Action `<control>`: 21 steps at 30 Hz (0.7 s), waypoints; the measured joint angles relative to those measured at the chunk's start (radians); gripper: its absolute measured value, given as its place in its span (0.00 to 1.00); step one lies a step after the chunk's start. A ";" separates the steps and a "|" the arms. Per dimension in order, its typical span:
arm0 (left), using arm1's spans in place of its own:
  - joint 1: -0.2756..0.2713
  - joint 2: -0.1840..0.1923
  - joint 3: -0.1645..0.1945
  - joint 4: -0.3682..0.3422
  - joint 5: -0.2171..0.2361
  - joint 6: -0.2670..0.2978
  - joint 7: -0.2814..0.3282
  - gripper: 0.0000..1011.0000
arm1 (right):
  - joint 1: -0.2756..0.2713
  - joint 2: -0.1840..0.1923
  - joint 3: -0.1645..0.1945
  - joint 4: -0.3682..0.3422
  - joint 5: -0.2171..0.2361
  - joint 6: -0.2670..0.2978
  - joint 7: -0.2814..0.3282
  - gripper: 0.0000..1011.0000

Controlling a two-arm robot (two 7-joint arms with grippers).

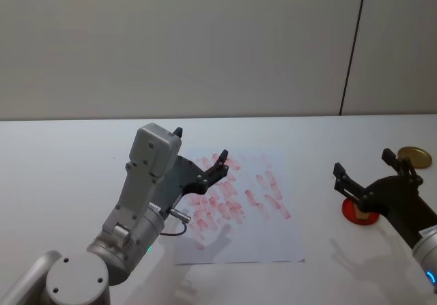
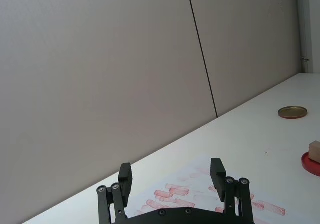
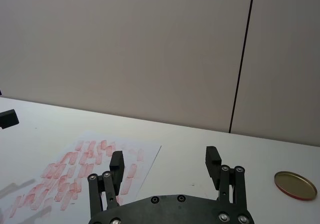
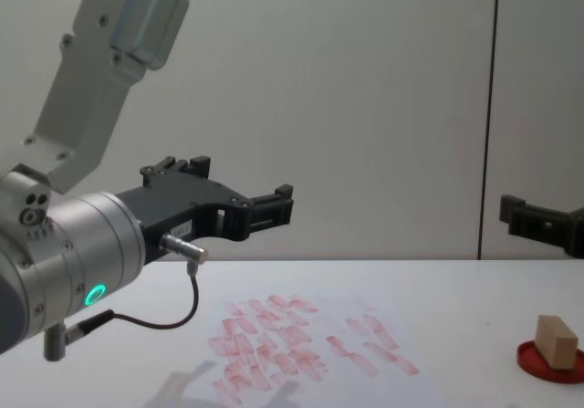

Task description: Use the one hand to pick up the stamp and affix it onto the A4 paper.

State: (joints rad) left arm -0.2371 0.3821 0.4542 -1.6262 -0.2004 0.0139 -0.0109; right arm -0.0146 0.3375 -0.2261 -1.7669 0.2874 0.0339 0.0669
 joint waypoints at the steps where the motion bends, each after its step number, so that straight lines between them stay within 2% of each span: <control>1: 0.000 0.000 0.000 0.000 0.000 0.000 0.000 0.98 | 0.000 0.000 0.000 0.000 0.000 0.000 0.000 0.99; 21: 0.000 0.000 0.000 0.000 0.000 0.000 0.000 0.98 | 0.000 0.000 0.000 0.000 0.000 0.000 0.000 0.99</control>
State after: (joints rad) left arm -0.2371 0.3821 0.4542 -1.6262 -0.2004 0.0138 -0.0109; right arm -0.0146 0.3375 -0.2258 -1.7668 0.2874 0.0340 0.0668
